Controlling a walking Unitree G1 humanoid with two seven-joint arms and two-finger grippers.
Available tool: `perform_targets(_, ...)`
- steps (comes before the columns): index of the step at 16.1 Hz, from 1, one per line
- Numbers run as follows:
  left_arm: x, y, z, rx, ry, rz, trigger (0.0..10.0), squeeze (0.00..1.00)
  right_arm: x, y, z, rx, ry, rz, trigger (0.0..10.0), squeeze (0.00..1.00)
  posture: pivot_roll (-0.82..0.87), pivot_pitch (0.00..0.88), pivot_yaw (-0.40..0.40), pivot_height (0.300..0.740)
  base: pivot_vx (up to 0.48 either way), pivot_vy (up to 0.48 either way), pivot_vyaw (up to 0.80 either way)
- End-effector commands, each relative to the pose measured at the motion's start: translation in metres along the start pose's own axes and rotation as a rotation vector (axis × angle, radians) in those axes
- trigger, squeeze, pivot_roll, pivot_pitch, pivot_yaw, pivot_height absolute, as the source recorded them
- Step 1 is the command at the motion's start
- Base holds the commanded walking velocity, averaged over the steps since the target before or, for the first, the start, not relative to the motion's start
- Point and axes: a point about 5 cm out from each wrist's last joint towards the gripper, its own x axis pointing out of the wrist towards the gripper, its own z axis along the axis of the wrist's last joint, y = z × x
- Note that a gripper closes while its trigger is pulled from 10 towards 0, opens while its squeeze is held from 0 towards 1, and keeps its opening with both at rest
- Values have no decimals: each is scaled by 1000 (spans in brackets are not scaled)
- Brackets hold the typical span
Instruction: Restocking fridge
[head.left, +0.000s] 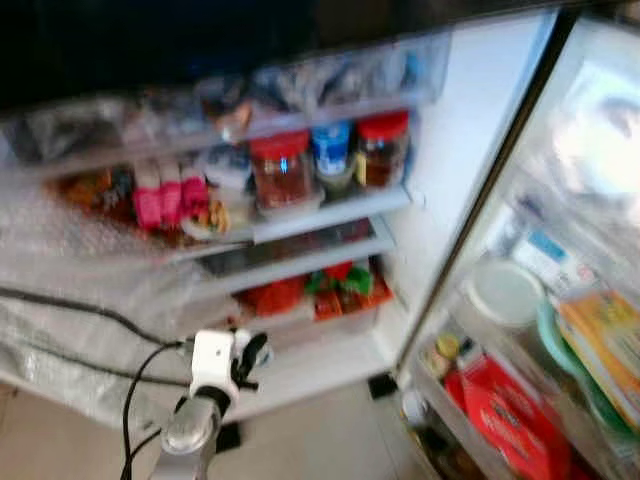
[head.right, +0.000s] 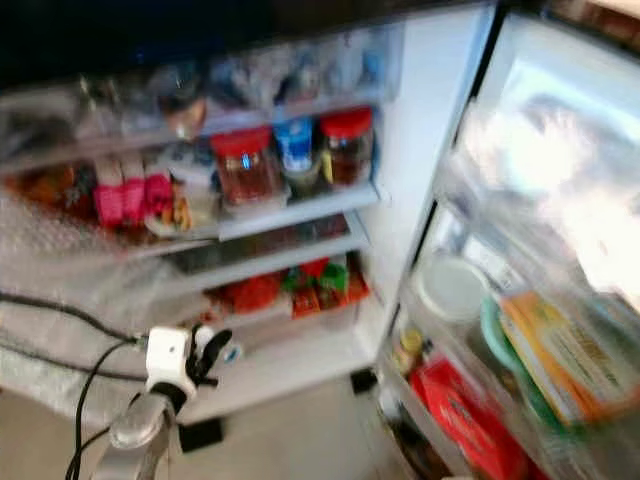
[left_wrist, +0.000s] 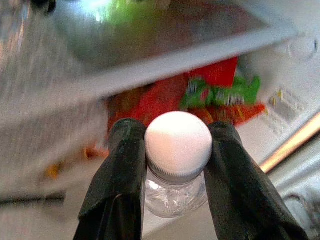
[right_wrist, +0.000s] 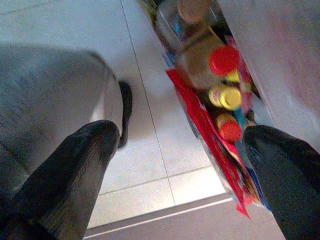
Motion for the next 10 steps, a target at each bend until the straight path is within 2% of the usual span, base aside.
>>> perform_targets(1,-2,-6,-4,-7,14,-12,10000,0,-3,-1,-12,-4,39,8,10000,0,-47,168,31,740,270,0,0)
perform_targets(2,-2,-6,-4,-5,12,-13,10000,0,-3,-1,-13,-3,40,9,10000,0,-47,169,33,740,270,0,0)
perform_targets(8,-2,-8,-2,24,0,-16,10000,0,-3,-1,-13,8,37,19,10000,0,-47,161,30,740,0,0,0)
perform_targets(10,-3,-9,-2,46,-7,-27,10000,0,-2,6,-11,5,35,24,10000,0,-46,159,28,740,0,0,0)
